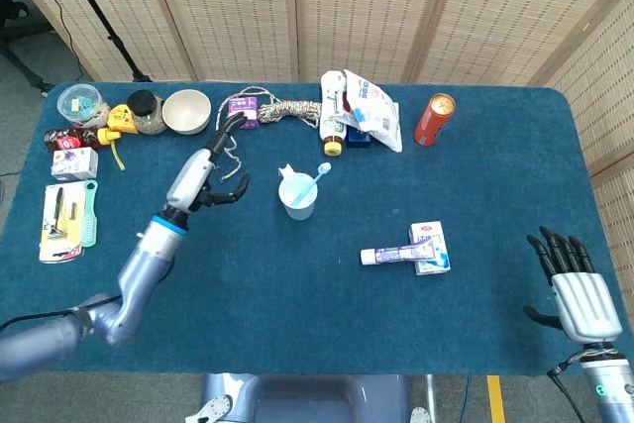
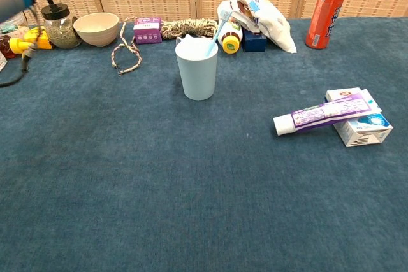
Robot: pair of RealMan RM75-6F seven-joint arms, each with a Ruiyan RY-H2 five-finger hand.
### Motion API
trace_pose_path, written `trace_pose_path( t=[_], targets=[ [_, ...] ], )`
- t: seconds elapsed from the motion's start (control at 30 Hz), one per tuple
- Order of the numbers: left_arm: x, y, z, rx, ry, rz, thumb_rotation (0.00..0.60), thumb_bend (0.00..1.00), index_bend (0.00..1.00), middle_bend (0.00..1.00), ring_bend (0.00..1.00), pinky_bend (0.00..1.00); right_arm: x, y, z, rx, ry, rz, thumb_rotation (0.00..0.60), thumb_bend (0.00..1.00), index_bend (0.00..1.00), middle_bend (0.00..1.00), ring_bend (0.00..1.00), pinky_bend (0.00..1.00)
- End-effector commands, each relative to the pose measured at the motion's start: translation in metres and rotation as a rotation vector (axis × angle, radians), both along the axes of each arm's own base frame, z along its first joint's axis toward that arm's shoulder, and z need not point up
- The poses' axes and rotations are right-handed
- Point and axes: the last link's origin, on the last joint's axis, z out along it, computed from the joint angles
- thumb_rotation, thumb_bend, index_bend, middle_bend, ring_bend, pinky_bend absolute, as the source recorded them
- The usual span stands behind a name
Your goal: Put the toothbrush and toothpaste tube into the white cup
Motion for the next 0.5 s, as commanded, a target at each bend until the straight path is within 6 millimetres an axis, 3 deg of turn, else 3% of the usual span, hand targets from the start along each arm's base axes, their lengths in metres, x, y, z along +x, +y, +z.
trace_pose_path(
  t=[0.03,0.23,0.4,0.5],
  targets=[
    [-0.041,-0.034,0.057,0.140,0.282,0.046,0.600,0.45,0.00,0.00,0.00,0.00,0.013,-0.012,-0.004,0.066,0.042,0.076,0.600,0.00,0.00,0.00,0.00,0.00],
    [-0.083,-0.071,0.099,0.209,0.495,0.169,0.600,0.45,0.00,0.00,0.00,0.00,0.039,-0.030,-0.015,0.137,0.063,0.166,0.600,0.00,0.00,0.00,0.00,0.00],
    [-0.132,-0.121,0.130,0.215,0.625,0.321,0.600,0.45,0.00,0.00,0.00,0.00,0.073,-0.040,-0.043,0.245,0.069,0.245,0.600,0.00,0.00,0.00,0.00,0.00],
    [-0.149,-0.142,0.138,0.239,0.654,0.370,0.600,0.45,0.00,0.00,0.00,0.00,0.082,-0.043,-0.057,0.289,0.078,0.258,0.600,0.00,0.00,0.00,0.00,0.00]
  ],
)
